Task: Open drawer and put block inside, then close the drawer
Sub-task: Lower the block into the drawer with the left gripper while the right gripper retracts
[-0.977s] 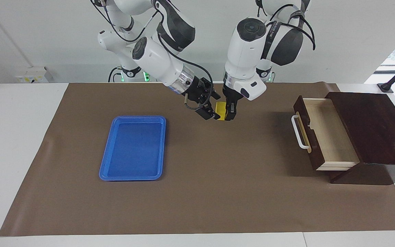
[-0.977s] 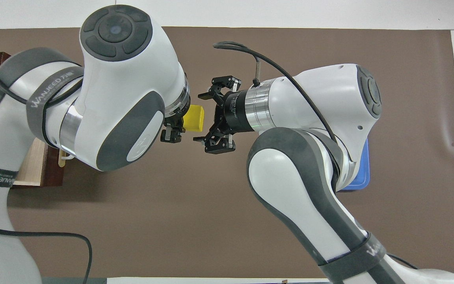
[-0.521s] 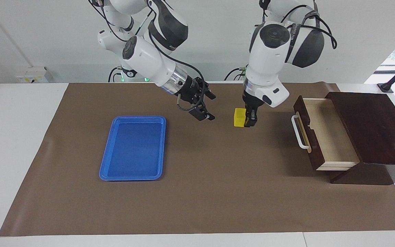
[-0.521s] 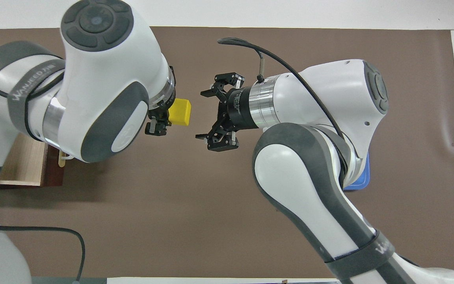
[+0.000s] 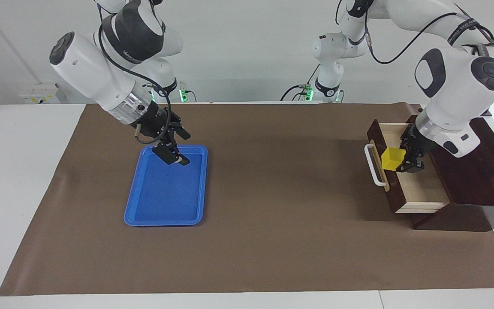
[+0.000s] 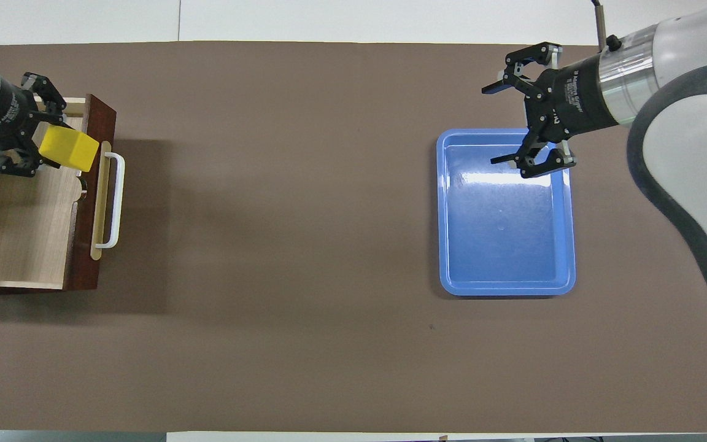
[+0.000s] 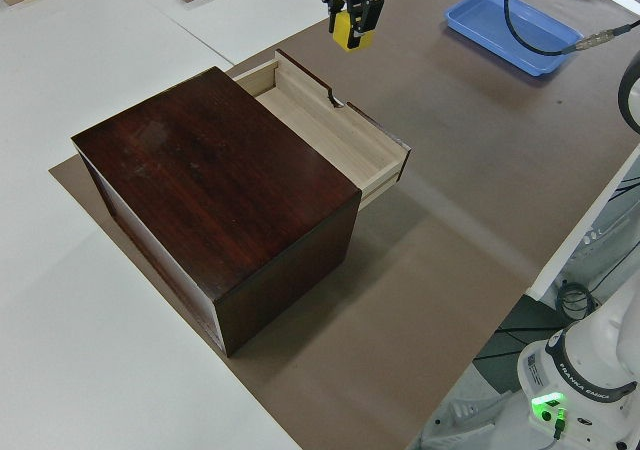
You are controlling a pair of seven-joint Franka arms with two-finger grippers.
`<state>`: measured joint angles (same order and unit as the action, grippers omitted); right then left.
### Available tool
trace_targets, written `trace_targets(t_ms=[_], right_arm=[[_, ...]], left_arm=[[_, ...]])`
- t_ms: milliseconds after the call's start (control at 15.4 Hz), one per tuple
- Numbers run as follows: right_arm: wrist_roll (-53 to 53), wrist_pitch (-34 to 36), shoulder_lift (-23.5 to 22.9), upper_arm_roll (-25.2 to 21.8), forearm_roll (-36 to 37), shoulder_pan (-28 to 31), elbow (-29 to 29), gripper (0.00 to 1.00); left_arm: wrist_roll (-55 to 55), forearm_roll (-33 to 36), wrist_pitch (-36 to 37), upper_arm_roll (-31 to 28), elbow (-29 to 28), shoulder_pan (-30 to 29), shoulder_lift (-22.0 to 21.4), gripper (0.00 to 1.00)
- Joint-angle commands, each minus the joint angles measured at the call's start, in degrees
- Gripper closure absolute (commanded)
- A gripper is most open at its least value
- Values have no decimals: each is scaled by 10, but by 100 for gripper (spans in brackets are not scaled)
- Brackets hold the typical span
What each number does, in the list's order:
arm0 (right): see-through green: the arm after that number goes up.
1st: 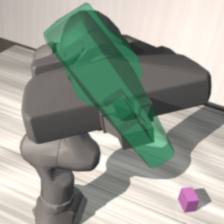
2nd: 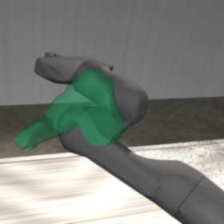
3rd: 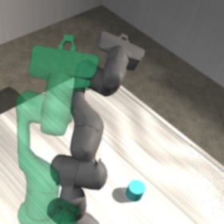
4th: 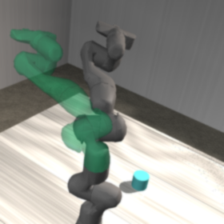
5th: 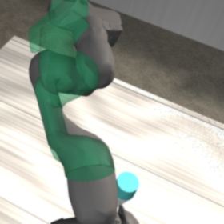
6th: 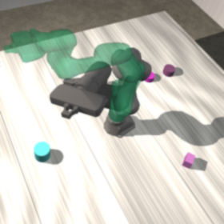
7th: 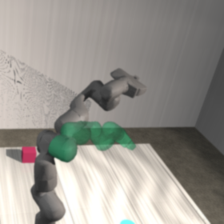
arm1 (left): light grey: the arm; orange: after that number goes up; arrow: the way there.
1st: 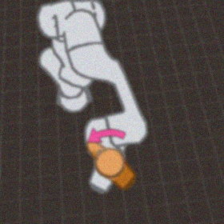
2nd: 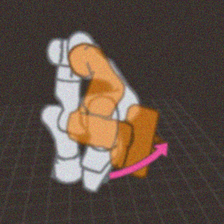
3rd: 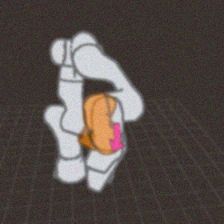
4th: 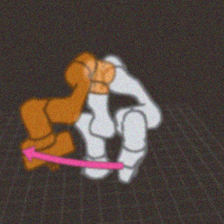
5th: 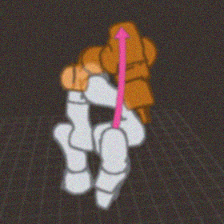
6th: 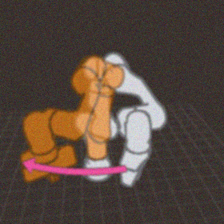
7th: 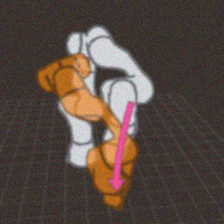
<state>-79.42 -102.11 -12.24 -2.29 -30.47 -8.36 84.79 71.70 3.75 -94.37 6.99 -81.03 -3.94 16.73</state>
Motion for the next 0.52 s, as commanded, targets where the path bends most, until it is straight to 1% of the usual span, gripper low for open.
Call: trace_targets(t_ms=[0,130,195,391,456], right_arm=[[148,57,17,5,53,37,-6,0],[265,97,32,4,94,51,-5,0],[304,110,34,4,104,60,-5,0],[438,140,49,2,164,74,-3,0],[488,147,55,2,184,77,-3,0]], left_arm=[[-41,6,-39,7,-64,-30,-39,100],[-60,5,-56,7,-86,-51,-47,100],[-57,5,-69,7,-99,-60,-54,100],[-34,4,-133,7,-179,-63,-85,100],[-29,4,-142,7,-198,-70,-93,100]])
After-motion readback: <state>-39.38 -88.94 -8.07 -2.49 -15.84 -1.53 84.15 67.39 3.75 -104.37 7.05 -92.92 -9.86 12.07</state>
